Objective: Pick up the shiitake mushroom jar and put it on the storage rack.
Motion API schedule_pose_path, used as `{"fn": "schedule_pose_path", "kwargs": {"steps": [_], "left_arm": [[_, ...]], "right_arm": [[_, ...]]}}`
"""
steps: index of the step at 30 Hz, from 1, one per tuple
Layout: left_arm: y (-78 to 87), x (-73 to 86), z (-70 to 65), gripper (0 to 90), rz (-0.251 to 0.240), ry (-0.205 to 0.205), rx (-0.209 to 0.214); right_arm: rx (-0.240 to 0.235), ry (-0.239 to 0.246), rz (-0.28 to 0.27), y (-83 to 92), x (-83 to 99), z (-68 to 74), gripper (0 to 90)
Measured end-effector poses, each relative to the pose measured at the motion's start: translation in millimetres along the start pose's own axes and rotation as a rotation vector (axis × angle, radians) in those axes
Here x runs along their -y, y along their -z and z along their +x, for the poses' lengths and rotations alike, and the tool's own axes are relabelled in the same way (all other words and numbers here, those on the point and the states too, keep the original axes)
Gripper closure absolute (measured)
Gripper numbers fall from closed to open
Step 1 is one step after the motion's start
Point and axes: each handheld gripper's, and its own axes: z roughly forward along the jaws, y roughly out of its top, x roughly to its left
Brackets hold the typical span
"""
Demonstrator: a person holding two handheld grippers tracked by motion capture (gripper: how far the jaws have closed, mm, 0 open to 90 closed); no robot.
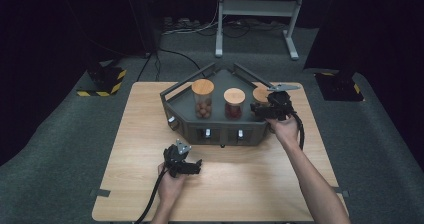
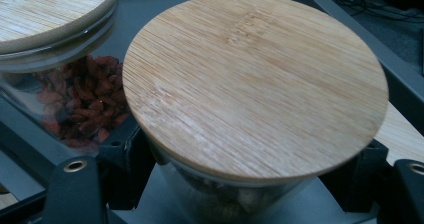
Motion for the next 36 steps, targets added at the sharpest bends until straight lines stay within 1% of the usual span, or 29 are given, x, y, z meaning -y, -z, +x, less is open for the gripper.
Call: {"fn": "schedule_pose_path", "kwargs": {"steps": [7, 8, 10, 12, 15, 19, 22, 23, 25, 36], "left_arm": [[0.0, 0.0, 0.0, 4.7, 0.0, 0.0, 0.0], [0.0, 0.0, 0.0, 4.8, 0.0, -0.001, 0.0], [0.0, 0.0, 0.0, 4.8, 0.0, 0.0, 0.0], [0.0, 0.0, 0.0, 4.7, 0.0, -0.001, 0.0], [0.0, 0.0, 0.0, 4.8, 0.001, -0.001, 0.0], [0.0, 0.0, 0.0, 4.8, 0.0, -0.001, 0.0], [0.0, 0.0, 0.0, 4.7, 0.0, -0.001, 0.0], [0.0, 0.0, 0.0, 4.7, 0.0, 0.0, 0.0], [0.0, 0.0, 0.0, 4.8, 0.0, -0.001, 0.0], [0.0, 0.0, 0.0, 4.7, 0.0, 0.0, 0.0]], "right_arm": [[-0.001, 0.003, 0.0, 0.0, -0.4, -0.1, 24.6], [-0.001, 0.0, 0.0, 0.2, -0.3, -0.2, 23.3], [0.006, 0.0, -0.003, 1.0, -0.5, -0.2, 17.8], [-0.014, -0.008, -0.011, 2.9, -0.5, -1.3, 14.5], [-0.031, -0.016, -0.013, 4.5, -0.3, -2.2, 12.6], [-0.048, -0.031, -0.034, 6.8, 2.2, -4.3, 11.9], [-0.058, -0.043, -0.035, 7.1, 4.1, -5.6, 11.6], [-0.067, -0.057, -0.038, 7.2, 6.2, -7.1, 11.3], [-0.071, -0.065, -0.041, 7.8, 8.6, -9.3, 10.9], [-0.08, -0.063, -0.052, 13.0, 14.4, -10.3, 11.2]]}}
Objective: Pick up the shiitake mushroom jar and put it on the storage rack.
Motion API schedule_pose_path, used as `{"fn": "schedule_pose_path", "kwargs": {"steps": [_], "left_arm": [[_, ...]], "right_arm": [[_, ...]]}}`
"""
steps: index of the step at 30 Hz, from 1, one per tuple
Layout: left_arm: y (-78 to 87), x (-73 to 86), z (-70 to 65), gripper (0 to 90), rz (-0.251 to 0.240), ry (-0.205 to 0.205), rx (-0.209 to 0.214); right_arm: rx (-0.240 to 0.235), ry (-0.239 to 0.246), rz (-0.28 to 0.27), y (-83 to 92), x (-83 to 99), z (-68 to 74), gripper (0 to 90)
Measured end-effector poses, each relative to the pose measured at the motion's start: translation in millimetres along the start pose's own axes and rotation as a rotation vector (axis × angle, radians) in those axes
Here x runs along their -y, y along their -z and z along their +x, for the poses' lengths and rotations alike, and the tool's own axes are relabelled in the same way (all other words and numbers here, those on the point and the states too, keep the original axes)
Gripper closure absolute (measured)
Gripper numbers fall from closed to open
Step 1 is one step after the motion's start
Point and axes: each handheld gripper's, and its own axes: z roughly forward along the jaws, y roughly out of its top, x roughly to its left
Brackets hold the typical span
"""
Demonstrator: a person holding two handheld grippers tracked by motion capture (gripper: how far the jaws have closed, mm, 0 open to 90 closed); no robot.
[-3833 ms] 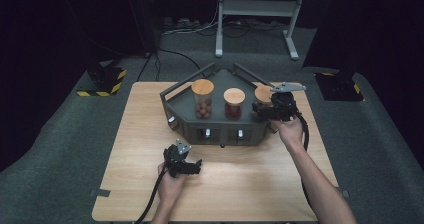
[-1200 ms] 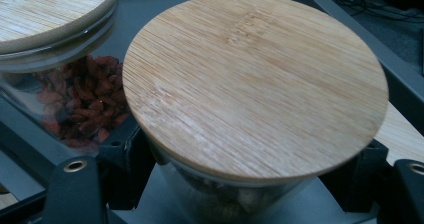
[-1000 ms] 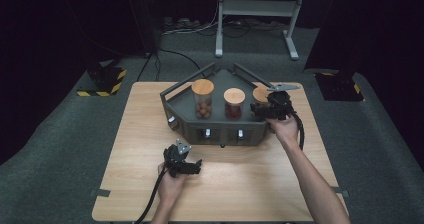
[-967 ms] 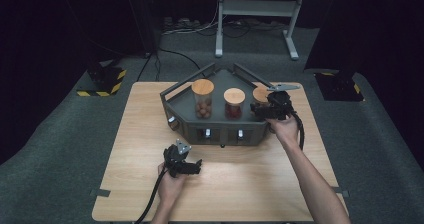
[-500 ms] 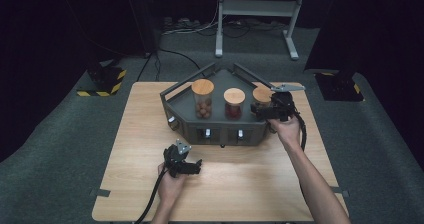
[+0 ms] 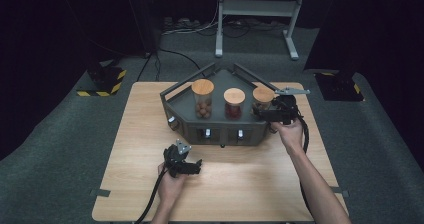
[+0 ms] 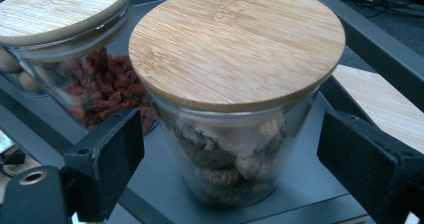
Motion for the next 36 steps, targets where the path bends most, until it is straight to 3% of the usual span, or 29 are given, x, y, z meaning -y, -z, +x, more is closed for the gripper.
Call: {"fn": "schedule_pose_path", "kwargs": {"steps": [36], "left_arm": [[0.2, -0.1, 0.4, 4.7, 0.003, -0.006, -0.002]], "right_arm": [[-0.004, 0.017, -0.017, 18.2, 9.7, -2.5, 11.8]]}}
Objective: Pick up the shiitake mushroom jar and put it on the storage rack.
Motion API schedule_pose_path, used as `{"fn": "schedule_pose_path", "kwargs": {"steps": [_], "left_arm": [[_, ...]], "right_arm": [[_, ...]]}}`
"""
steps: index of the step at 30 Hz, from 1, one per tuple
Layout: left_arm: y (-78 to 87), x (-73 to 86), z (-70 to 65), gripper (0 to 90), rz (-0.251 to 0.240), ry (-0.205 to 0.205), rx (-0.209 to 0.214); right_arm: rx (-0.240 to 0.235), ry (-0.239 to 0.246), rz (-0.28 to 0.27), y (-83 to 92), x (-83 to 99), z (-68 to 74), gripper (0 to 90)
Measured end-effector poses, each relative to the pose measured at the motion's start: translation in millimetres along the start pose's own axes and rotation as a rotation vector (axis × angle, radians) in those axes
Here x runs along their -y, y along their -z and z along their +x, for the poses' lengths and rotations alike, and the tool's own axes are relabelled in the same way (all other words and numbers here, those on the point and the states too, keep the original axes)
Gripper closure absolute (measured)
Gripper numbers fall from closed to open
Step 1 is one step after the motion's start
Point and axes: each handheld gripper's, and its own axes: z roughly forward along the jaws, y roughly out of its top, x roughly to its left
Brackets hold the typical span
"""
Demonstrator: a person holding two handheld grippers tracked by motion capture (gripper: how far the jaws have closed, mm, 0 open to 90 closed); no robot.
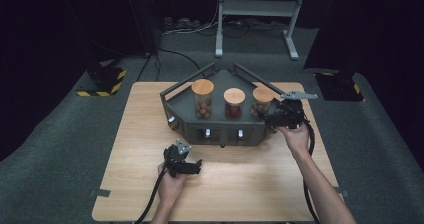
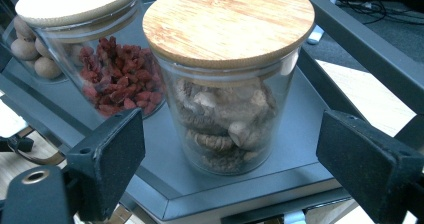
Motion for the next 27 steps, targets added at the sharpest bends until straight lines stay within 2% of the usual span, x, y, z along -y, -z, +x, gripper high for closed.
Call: {"fn": "schedule_pose_path", "kwargs": {"steps": [27], "left_arm": [[-0.1, 0.1, -0.2, 4.7, -0.002, 0.004, 0.001]], "right_arm": [[-0.014, 0.003, -0.014, 9.0, 9.3, 0.9, 12.1]]}}
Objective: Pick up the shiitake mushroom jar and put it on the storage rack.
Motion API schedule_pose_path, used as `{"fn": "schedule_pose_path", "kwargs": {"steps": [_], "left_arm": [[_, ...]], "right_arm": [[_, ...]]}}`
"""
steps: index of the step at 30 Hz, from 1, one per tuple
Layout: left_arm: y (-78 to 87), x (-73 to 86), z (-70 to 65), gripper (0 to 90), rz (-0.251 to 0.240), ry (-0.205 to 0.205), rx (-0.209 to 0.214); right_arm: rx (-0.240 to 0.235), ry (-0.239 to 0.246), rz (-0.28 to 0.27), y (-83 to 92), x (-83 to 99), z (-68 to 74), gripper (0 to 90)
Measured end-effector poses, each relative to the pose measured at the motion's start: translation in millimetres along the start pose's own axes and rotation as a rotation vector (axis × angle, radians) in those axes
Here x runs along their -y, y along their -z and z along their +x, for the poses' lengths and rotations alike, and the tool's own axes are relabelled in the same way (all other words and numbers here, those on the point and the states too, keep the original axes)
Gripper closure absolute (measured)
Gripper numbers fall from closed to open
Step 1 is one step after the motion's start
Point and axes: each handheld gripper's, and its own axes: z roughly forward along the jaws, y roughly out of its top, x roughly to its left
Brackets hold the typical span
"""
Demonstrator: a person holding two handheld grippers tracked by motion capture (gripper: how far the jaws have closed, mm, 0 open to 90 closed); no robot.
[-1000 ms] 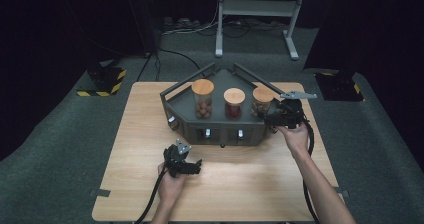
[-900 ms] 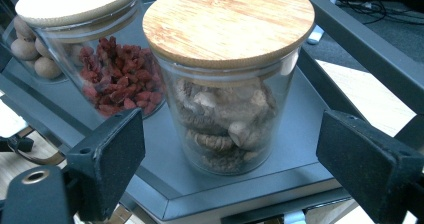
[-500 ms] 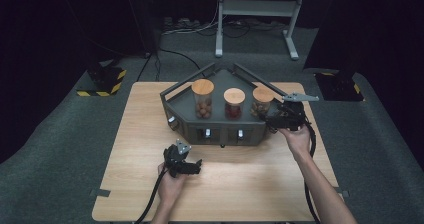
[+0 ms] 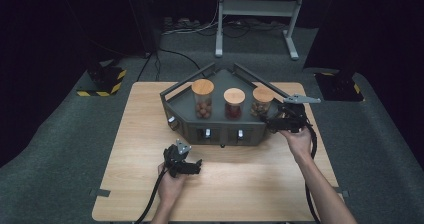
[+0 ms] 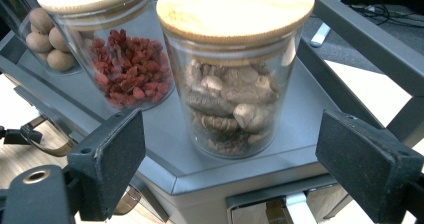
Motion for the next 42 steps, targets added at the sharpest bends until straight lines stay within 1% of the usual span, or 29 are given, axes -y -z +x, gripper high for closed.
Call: {"fn": "schedule_pose_path", "kwargs": {"steps": [26, 34, 42], "left_arm": [[0.0, 0.0, 0.0, 4.7, 0.001, 0.0, 0.001], [0.0, 0.0, 0.0, 4.7, 0.001, 0.0, 0.001], [0.0, 0.1, 0.0, 4.7, 0.0, 0.001, 0.001]], "right_arm": [[-0.008, -0.02, -0.024, 10.9, 13.4, -2.9, 12.9], [-0.005, -0.005, -0.031, 13.5, 15.2, -0.7, 12.9], [-0.004, -0.002, -0.036, 16.7, 18.4, -0.1, 12.9]]}}
